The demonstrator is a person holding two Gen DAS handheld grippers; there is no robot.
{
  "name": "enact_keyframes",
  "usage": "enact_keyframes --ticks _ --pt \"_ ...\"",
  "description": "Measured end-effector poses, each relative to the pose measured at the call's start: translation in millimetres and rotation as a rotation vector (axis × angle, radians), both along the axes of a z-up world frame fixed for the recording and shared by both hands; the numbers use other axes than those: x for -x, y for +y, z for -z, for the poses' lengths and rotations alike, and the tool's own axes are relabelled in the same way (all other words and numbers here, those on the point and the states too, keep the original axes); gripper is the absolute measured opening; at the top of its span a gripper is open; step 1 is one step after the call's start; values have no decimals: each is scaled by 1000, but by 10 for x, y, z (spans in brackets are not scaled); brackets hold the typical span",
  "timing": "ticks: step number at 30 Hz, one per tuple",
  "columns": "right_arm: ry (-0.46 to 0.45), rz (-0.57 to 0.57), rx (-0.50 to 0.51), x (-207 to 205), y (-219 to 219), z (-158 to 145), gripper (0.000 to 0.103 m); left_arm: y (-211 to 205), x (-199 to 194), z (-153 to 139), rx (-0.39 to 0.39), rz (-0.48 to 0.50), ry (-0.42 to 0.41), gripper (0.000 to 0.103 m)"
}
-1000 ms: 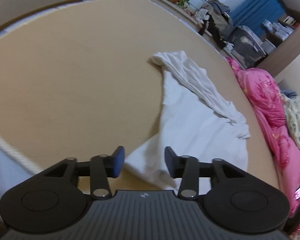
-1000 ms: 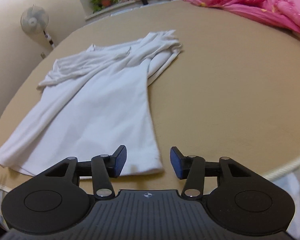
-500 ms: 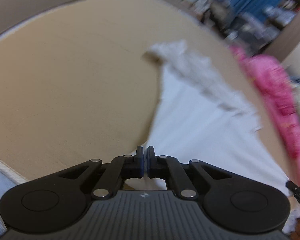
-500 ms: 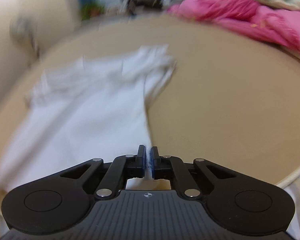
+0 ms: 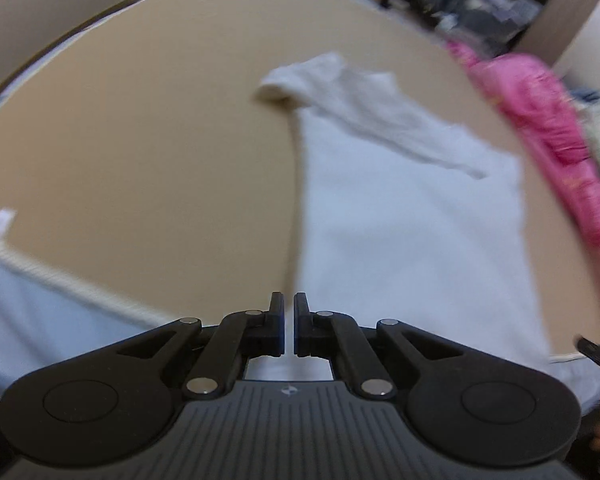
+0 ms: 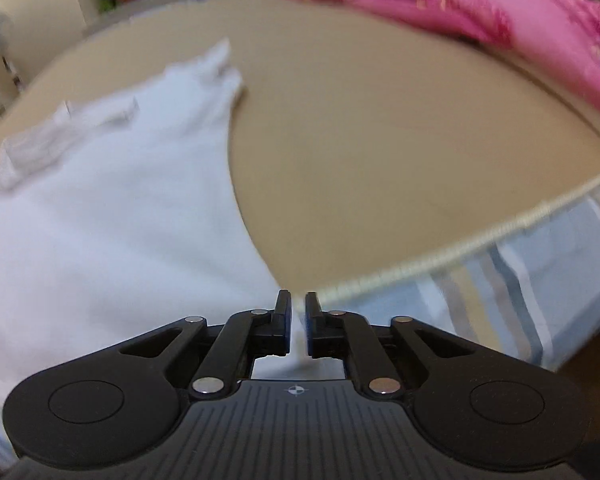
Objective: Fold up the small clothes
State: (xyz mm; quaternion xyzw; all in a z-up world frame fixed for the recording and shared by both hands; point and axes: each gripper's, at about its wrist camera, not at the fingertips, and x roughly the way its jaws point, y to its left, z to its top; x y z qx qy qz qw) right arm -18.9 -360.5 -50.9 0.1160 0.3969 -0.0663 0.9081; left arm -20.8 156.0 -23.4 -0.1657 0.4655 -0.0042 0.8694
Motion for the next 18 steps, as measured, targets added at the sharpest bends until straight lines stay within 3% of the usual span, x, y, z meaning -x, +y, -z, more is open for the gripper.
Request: enact_keyframes --ticks 2,4,6,7,8,10,14,18 --pt "-81 -83 -43 -61 108 -85 15 -138 -78 22 7 32 -1 4" --pt "-53 -156 -129 -193 206 17 31 -251 -183 170 4 63 52 8" --pt "117 -194 -156 -422 295 290 34 -382 -329 450 -53 79 186 16" --pt "233 -188 -109 -509 350 468 34 -399 -374 589 -95 84 254 15" --pt "288 -172 -52 -537 387 577 32 -399 -383 641 -108 81 271 16" --pt "251 -157 -54 -542 410 471 33 -402 -358 490 -117 74 208 16" --pt "38 -165 -48 -584 377 68 34 -572 -336 132 -208 85 -55 16" --pt "-107 -219 -81 -1025 274 -230 37 -973 -610 -114 -270 173 -226 16"
